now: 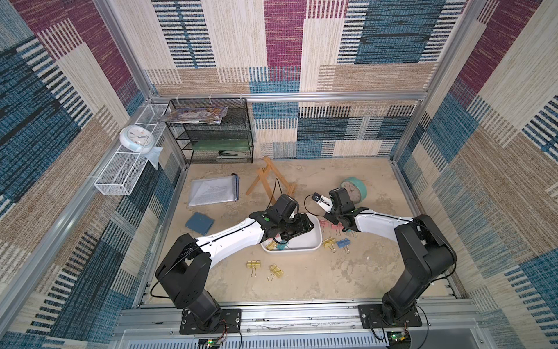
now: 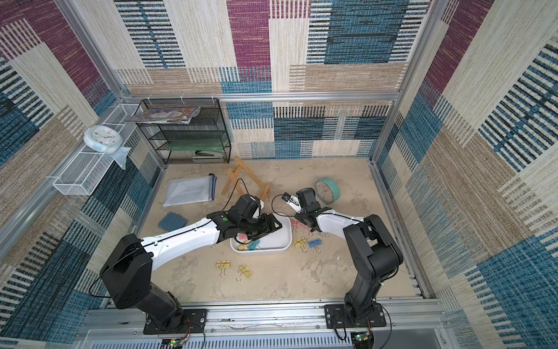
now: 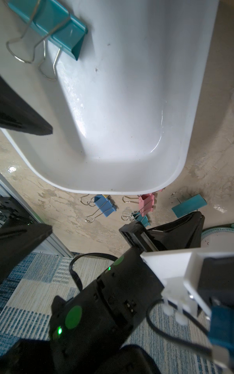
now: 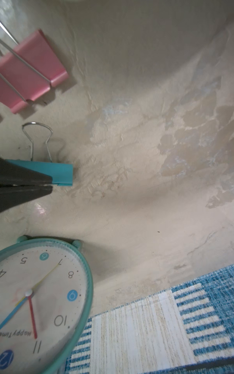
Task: Take out the binder clips from the storage box
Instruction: Place the binder clip at the center of the board, then pick up the binder clip from the storage box.
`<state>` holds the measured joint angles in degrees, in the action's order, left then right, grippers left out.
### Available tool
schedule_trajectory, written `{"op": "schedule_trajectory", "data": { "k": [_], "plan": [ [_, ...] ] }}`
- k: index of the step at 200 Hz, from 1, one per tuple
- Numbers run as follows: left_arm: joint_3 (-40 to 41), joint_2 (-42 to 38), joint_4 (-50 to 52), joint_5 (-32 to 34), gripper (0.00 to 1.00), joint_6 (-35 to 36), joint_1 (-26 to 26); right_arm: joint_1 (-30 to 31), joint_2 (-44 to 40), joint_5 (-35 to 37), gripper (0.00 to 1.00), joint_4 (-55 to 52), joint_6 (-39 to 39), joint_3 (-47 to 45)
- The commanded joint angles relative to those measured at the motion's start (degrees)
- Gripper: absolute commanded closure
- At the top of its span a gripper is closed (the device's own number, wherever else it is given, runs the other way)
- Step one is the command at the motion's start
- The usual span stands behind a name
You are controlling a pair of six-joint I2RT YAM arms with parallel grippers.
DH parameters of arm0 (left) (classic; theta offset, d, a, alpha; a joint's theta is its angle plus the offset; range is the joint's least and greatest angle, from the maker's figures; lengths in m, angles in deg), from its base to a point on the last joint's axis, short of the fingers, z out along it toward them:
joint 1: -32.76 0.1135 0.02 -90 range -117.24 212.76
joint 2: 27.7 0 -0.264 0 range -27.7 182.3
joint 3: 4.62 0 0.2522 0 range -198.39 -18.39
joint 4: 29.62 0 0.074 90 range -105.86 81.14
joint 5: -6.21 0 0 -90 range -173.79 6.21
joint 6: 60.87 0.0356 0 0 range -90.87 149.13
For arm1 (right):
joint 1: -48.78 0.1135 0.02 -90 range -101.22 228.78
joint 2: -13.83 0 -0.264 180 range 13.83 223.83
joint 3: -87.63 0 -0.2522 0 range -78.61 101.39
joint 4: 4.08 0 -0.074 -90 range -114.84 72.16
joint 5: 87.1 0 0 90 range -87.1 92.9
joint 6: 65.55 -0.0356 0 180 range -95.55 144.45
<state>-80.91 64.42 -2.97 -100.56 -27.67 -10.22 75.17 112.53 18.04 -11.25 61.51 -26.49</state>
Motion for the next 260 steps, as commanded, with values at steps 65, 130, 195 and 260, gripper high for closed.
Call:
{"op": "schedule_trajectory", "data": {
  "k": [65, 130, 195, 260],
  "plan": [
    [0.5, -1.3, 0.0, 0.6, 0.26, 0.6, 0.0, -0.1, 5.4, -1.6, 0.99, 10.2, 4.0, 0.9],
    [0.9, -2.8, 1.0, 2.6, 0.26, 0.8, 0.0, 0.0, -2.3, -7.1, 0.79, 3.9, -2.1, 1.2],
    [3.2, -8.1, 3.9, 11.3, 0.28, 0.7, 0.2, 0.0, -15.8, -23.8, 0.76, -3.3, -22.9, 3.2],
    [11.2, -19.9, 6.5, 23.6, 0.32, -2.4, 2.3, 2.0, -6.5, -56.7, 0.8, -8.9, -51.2, 9.2]
  ]
}}
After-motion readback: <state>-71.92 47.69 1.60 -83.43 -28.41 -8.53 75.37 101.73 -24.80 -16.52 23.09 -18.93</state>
